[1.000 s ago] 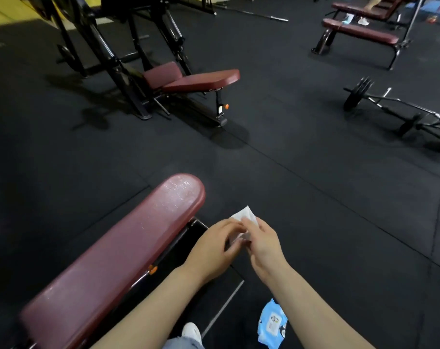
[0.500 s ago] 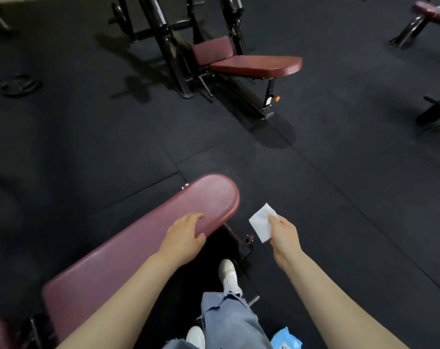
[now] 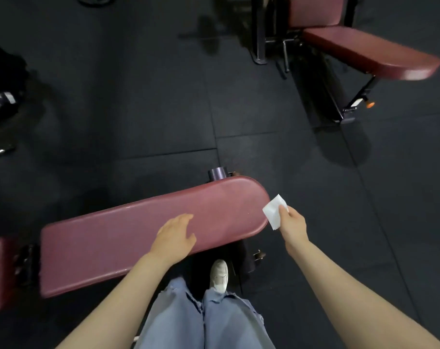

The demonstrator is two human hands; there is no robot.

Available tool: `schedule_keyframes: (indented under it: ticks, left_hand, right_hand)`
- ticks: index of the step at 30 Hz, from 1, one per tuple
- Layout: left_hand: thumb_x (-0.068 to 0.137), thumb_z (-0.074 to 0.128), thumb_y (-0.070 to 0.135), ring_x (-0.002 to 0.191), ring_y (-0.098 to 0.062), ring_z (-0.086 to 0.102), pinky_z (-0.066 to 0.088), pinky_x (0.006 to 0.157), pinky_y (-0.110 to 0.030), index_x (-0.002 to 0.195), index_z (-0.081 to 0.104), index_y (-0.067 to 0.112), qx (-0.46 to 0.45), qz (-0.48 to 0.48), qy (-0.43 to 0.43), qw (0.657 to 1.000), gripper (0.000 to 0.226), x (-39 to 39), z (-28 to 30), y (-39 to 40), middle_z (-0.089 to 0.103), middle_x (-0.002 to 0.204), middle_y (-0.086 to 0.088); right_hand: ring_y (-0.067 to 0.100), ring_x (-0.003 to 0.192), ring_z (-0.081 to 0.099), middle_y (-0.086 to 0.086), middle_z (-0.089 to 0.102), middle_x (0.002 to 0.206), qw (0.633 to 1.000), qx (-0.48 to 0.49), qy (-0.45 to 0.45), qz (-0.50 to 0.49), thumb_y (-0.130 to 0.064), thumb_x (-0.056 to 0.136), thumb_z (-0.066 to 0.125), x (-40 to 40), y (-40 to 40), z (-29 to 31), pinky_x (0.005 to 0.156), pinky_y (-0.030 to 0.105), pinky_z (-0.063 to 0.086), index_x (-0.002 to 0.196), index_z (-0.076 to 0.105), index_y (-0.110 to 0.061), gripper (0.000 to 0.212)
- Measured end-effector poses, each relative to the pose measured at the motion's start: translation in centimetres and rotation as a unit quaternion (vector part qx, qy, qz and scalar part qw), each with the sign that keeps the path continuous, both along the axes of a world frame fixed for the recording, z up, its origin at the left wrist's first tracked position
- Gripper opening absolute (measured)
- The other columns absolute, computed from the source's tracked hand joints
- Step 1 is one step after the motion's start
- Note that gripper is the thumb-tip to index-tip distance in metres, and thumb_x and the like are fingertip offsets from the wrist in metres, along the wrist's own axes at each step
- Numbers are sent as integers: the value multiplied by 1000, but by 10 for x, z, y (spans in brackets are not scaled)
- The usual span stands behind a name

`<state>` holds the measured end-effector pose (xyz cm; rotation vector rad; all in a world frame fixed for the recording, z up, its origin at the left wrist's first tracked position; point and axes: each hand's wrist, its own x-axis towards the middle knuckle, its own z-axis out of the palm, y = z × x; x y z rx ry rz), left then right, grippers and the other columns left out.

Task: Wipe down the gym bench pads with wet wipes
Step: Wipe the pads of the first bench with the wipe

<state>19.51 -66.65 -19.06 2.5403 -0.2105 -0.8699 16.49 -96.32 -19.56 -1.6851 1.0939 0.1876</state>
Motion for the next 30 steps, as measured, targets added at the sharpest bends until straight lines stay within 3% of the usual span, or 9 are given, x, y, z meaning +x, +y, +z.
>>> schedule_keyframes:
  ticks: [3,8,11,15,18,22,25,27,30]
  left_hand:
    - [96,54,27,146,-22,30,21,120,-34,151,36,17,1,37,17,999,59,12,-33,-3,34,158,-4]
    - [97,52,28,147,-22,26,20,120,-36,153,33,19,-13,61,57,996,60,29,-92,-12,30,160,-3]
    - [97,51,29,149,-22,23,19,121,-39,153,31,22,-15,69,65,995,60,36,-125,-10,26,162,-2]
    - [97,51,28,151,-21,16,17,123,-41,154,28,23,-10,72,59,996,62,40,-165,-4,20,164,-1]
    - [96,51,28,152,-19,12,15,123,-39,155,26,25,-16,87,55,994,64,39,-188,3,17,165,1]
    - [97,52,27,150,-15,16,18,120,-34,155,26,26,-50,131,61,988,63,33,-203,17,19,164,5]
    - [97,52,25,149,-13,18,19,120,-32,154,28,26,-71,146,63,985,61,26,-205,32,21,163,7]
    - [98,53,23,149,-12,20,18,121,-30,153,31,25,-79,184,56,978,60,25,-206,45,24,162,7]
    - [94,57,14,147,-14,26,20,121,-33,152,35,22,-69,268,35,960,62,25,-209,71,30,160,3]
  right_hand:
    - [17,79,55,3,63,91,990,-70,18,119,-21,97,39,35,-12,-32,65,28,42,95,63,-12,26]
    - [33,101,62,12,68,114,901,-206,60,376,-20,103,37,96,-21,-92,84,38,51,132,57,-16,36]
    - [34,98,63,12,68,114,870,-260,73,413,-15,101,37,133,-15,-129,77,37,49,138,51,-20,40]
    - [32,86,62,5,67,102,835,-387,47,388,-8,96,39,170,-7,-169,65,34,43,120,54,-23,32]
    - [31,88,62,6,66,104,869,-361,59,332,0,94,36,184,-3,-205,69,35,44,122,54,-23,41]
    - [29,115,55,8,60,124,916,-319,59,237,0,97,32,180,33,-243,92,30,41,134,55,-21,48]
    - [10,107,53,-22,53,111,910,-355,-20,214,-1,98,35,166,78,-252,83,9,32,121,62,-21,41]
    - [9,103,53,-23,54,110,896,-352,-46,266,-7,98,40,164,115,-257,84,10,32,118,62,-25,35]
    - [22,103,58,4,59,109,812,-336,-22,476,-4,90,45,173,190,-260,86,25,45,110,67,-22,34]
